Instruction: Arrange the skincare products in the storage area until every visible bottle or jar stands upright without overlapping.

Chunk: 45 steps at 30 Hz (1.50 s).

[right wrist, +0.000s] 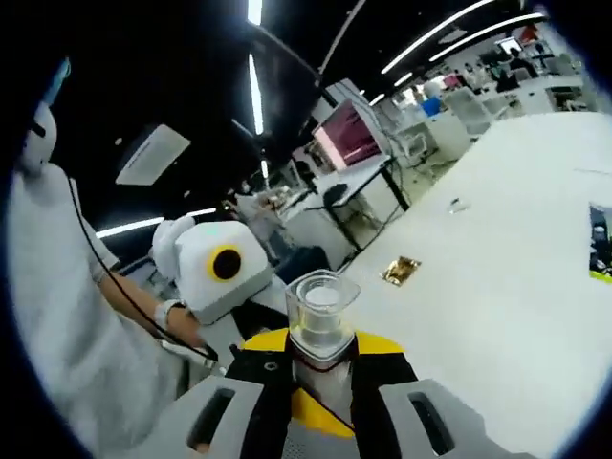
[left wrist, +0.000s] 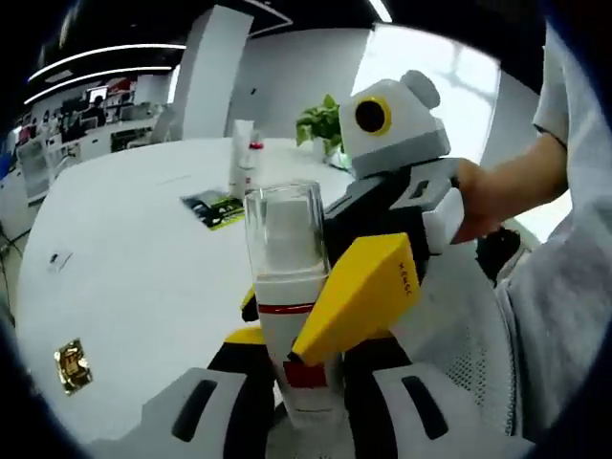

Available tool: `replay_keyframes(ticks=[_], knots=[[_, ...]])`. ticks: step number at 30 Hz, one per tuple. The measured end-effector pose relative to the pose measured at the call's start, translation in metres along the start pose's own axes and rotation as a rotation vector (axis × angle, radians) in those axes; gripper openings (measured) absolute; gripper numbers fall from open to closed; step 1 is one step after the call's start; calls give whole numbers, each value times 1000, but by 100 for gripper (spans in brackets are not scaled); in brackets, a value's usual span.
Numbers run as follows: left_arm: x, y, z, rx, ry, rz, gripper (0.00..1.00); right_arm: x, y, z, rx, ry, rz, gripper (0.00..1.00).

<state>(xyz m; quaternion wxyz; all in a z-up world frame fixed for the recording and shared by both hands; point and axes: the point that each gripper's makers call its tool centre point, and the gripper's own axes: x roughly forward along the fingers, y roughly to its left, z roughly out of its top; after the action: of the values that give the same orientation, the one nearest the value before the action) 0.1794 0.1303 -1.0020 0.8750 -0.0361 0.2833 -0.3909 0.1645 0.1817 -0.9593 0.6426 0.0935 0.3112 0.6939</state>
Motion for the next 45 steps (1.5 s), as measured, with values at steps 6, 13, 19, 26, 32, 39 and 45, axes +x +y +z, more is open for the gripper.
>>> replay_keyframes(ticks=[6,13,19,26,32,39,45], knots=[[1,-12,-2,7,11,-55,24,-4,16,3,-114,36,110,16],[-6,2,0,-36,3,20,20,0,2,7,-20,-2,31,17],[-7,27,-6,-61,30,148,19,6,-21,7,212,-113,-129,17],[-4,34,-18,5,99,221,19,14,-30,1,383,-153,-273,18],[-4,36,-26,40,141,249,19,18,-37,-4,378,-154,-348,17],[0,19,-12,-100,58,88,21,5,-30,1,251,-115,-268,15],[1,6,-9,-41,42,39,23,1,-15,-1,133,-49,-175,15]])
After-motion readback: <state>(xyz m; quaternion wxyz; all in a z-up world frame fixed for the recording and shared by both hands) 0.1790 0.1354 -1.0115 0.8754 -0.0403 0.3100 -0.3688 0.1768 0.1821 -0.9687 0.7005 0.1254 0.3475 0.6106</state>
